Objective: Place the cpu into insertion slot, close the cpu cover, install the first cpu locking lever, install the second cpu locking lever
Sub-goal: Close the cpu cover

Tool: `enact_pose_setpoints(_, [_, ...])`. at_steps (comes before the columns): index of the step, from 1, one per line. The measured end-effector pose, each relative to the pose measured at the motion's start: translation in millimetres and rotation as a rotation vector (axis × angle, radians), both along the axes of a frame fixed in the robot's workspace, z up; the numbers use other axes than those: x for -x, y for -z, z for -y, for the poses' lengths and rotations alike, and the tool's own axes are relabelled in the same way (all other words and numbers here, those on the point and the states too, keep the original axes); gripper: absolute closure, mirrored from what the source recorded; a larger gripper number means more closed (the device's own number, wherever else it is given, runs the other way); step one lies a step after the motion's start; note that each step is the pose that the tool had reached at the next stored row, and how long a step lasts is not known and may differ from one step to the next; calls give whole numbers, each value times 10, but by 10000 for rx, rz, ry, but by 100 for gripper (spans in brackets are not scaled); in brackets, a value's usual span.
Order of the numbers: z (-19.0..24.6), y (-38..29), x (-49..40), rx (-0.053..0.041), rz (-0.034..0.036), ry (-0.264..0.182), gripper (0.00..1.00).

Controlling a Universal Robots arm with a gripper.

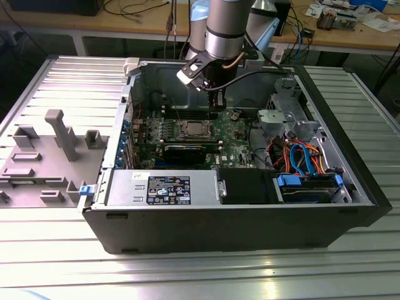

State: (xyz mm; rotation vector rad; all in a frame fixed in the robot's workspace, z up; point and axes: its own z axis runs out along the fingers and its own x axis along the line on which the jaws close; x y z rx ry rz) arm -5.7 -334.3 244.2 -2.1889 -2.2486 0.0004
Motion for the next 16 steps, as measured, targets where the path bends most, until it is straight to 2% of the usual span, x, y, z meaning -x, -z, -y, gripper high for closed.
enact_pose_setpoints(7, [25,41,153,-23,-1,-19,89])
enact_pose_setpoints(12, [43,75,189,-57,-3,-304,89])
enact_pose_setpoints(16, [43,77,189,-59,-2,-306,89])
